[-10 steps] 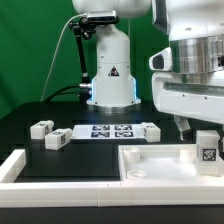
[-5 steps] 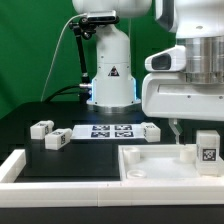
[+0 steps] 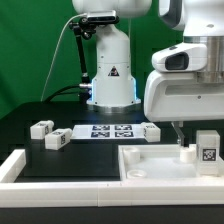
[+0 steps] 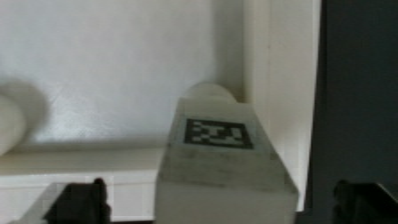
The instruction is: Assemble one leg
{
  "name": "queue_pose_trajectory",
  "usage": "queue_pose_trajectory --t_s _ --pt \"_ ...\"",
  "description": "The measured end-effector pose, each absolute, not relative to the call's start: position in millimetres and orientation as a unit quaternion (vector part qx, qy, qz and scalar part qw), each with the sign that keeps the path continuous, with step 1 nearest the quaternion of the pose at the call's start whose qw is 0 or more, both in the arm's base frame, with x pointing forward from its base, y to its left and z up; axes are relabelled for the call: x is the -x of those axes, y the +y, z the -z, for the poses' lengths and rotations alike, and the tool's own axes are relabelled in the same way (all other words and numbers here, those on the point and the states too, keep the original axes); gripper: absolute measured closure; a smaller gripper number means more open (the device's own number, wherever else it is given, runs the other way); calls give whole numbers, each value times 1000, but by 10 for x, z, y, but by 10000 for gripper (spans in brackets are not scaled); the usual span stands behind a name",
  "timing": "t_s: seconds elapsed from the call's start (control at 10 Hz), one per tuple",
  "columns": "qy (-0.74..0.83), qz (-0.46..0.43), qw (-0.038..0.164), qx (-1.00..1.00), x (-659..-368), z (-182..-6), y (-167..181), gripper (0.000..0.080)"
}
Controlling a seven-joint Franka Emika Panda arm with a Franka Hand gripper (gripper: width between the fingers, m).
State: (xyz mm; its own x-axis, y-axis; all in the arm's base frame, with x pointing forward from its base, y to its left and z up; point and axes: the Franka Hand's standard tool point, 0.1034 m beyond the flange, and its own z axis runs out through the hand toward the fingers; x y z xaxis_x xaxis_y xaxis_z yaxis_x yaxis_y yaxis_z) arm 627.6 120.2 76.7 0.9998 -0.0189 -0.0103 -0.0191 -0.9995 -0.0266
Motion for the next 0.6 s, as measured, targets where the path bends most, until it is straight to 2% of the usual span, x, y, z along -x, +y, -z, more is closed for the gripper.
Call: queue_pose_trajectory --t_s 0.2,0.3,0.4,0.6 --pt "10 -5 13 1000 -6276 -767 1202 413" --pt "20 -5 14 1000 -6276 -768 1204 413" --pt "26 -5 14 1000 -6277 -767 1201 509" --pt "78 -5 21 997 -6280 -769 1183 509"
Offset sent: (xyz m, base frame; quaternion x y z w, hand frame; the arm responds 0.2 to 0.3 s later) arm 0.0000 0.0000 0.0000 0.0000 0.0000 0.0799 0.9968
